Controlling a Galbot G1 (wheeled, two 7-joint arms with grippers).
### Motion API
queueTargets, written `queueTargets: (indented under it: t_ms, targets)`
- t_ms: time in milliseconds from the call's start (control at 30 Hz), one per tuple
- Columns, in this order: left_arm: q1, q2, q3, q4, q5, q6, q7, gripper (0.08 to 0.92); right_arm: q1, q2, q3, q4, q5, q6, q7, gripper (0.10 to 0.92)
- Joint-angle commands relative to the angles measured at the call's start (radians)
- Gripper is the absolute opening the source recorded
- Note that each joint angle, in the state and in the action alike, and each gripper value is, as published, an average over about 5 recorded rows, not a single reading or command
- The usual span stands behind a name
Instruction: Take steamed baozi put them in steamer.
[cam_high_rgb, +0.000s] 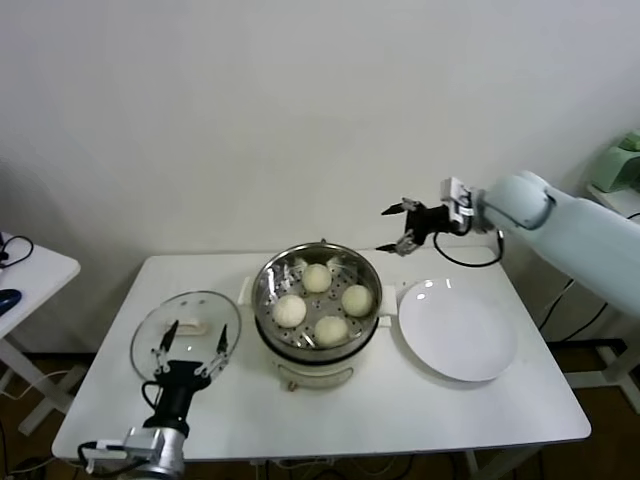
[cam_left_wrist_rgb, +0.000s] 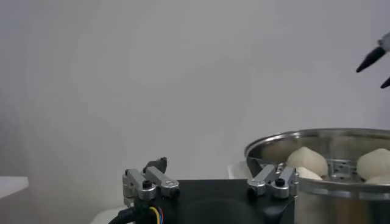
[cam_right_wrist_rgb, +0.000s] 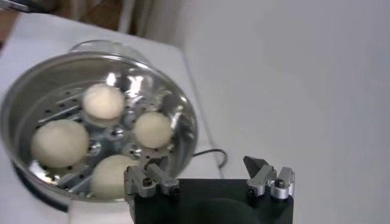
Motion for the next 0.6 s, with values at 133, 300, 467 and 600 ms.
queueTargets:
  t_ms: [133, 300, 467, 600]
  targets:
    - [-0.003, -0.003, -0.023, -0.028, -0.015, -0.002, -0.002, 0.823, -0.802, -0.148, 0.829, 0.213, -0.110, 0.079, 0.329, 0.823]
    - [-0.002, -0.007, -0.028, -0.024, -0.017, -0.008, 0.008, 0.823, -1.084, -0.002, 1.137, 0.282, -0.149, 0.094, 0.394, 0.823]
    - [0.010, -0.016, -0.047, -0.018, -0.020, -0.028, 0.058, 0.823, -1.300, 0.183, 1.360, 0.333, -0.216, 0.141, 0.420, 0.823]
    - [0.016, -0.021, -0.054, -0.019, -0.019, -0.023, 0.068, 0.823, -1.427, 0.309, 1.454, 0.370, -0.249, 0.188, 0.419, 0.823]
